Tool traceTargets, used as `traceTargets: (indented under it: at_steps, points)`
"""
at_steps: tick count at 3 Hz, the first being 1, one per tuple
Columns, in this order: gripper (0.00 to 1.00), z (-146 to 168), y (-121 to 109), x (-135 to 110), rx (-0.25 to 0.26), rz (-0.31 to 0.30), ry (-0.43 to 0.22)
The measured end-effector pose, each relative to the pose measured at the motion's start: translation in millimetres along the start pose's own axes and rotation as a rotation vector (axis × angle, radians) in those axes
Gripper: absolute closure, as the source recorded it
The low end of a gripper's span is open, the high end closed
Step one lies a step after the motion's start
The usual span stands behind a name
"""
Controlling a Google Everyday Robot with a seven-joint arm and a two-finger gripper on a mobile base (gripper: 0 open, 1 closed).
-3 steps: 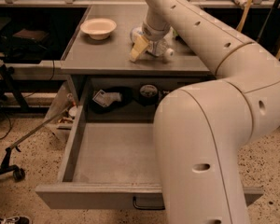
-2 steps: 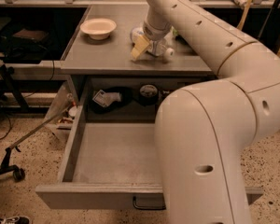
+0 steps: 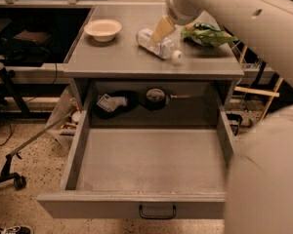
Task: Pick blue plastic bottle from top drawer and place on counter
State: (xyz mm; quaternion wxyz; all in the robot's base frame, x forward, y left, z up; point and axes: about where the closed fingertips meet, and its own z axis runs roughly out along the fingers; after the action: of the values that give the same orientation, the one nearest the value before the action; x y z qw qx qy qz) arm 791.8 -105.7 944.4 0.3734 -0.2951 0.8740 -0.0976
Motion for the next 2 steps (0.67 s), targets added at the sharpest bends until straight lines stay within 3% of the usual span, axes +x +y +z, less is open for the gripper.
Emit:
traceTargets:
  at_steps: [1,2]
  points:
    - [0.0,-77.3,-20.5,5.8,0.132,0.051,-0.1]
    - [0.0,-165.9,-33.0,32.4,0.277,0.083,-0.178]
